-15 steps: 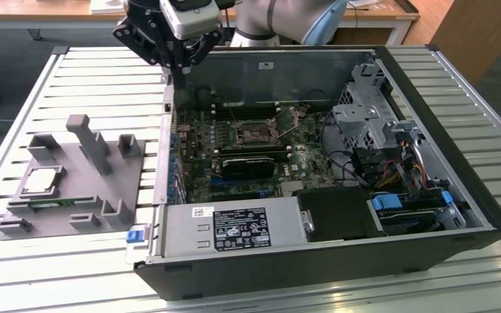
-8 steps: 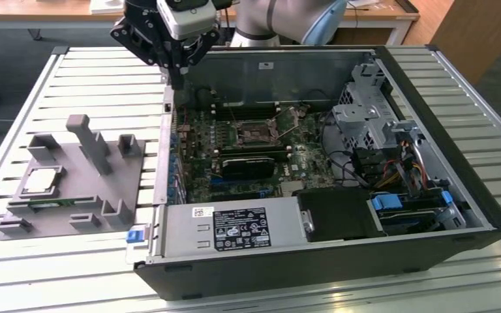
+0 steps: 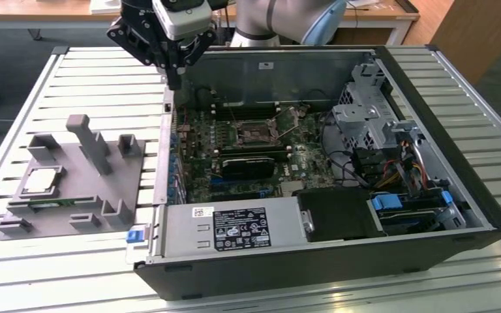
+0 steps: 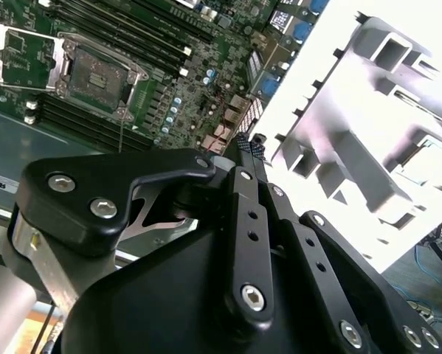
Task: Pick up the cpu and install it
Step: 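Reach for the cpu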
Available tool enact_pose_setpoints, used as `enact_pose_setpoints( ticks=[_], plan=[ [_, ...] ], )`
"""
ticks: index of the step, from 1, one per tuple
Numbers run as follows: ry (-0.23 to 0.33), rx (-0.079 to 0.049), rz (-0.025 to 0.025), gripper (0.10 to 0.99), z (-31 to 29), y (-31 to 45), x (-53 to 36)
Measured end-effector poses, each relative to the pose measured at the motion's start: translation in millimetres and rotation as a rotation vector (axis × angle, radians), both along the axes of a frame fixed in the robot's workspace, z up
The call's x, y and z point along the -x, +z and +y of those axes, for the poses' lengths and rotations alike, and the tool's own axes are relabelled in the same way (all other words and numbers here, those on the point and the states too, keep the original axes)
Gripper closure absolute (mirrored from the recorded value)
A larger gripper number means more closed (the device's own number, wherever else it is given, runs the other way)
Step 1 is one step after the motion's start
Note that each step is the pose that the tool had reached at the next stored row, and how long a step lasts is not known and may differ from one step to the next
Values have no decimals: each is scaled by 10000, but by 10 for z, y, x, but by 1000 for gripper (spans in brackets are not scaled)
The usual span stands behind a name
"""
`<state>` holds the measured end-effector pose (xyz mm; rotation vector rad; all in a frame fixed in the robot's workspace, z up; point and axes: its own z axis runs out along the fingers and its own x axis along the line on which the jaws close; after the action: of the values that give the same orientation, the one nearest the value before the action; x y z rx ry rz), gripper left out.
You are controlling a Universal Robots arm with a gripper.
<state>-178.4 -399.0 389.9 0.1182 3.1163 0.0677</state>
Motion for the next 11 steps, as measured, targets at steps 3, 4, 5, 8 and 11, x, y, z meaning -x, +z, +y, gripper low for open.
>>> enact_pose_setpoints(
  ticks=[3,4,5,8,11],
  plan=[
    [0,0,1,976,0,-1,16],
    [0,0,1,976,0,-1,23],
    [0,0,2,976,0,-2,29],
    [0,0,7,976,0,-3,49],
    [0,0,13,976,0,-4,71]
  ],
)
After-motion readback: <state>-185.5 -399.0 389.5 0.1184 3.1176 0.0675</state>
